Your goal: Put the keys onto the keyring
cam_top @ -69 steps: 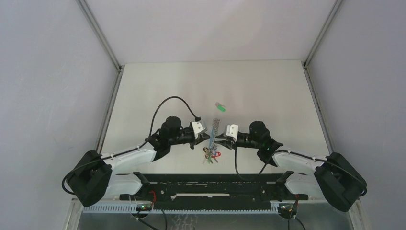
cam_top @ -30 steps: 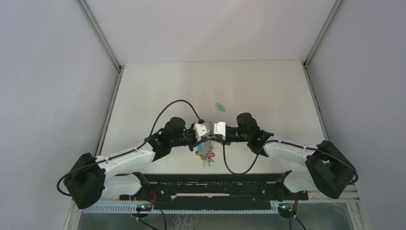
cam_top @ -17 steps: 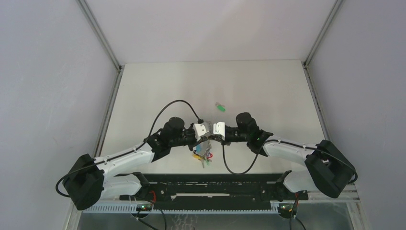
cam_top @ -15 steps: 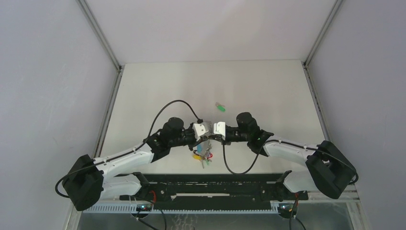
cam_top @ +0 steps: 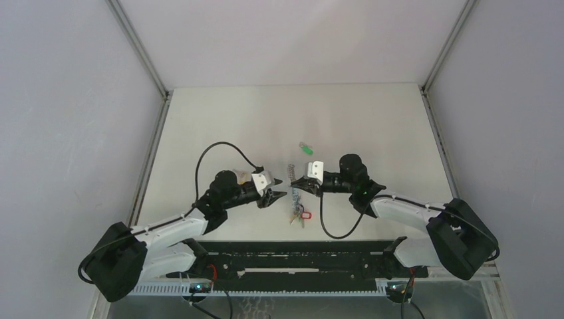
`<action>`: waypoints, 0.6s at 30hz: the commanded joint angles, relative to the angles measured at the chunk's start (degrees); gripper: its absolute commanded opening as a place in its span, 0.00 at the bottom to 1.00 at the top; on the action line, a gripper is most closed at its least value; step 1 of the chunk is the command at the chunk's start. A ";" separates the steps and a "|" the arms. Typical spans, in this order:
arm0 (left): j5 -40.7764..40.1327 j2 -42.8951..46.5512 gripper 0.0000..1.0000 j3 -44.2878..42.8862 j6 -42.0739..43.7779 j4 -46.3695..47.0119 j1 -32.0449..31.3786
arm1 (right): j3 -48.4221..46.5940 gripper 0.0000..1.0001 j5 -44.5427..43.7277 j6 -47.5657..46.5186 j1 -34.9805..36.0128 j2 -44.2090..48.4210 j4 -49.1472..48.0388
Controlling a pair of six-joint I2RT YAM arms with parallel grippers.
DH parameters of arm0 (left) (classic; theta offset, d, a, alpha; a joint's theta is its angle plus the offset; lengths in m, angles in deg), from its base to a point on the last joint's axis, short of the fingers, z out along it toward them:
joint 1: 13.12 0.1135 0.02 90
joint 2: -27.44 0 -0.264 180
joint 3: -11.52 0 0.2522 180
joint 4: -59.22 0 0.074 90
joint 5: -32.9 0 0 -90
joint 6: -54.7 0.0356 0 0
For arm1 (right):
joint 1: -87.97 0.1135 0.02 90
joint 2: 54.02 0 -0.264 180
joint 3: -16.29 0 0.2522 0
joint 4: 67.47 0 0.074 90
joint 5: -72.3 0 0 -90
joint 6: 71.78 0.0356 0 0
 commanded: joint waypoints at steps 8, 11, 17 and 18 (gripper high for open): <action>7.28 -1.16 0.49 3.05 -4.88 15.67 1.76 | 0.05 0.00 6.53 6.51 -0.80 -0.48 -13.26; 8.64 -2.04 0.46 2.75 -5.46 16.24 1.80 | 0.12 0.00 6.98 7.07 -0.78 -0.94 -14.02; 9.14 -2.79 0.34 2.66 -5.41 16.27 2.05 | 0.02 0.00 7.28 7.35 -0.77 -1.08 -13.92; 9.30 -3.04 0.31 2.58 -5.40 16.25 2.06 | 0.10 0.00 7.33 7.32 -0.79 -1.16 -13.91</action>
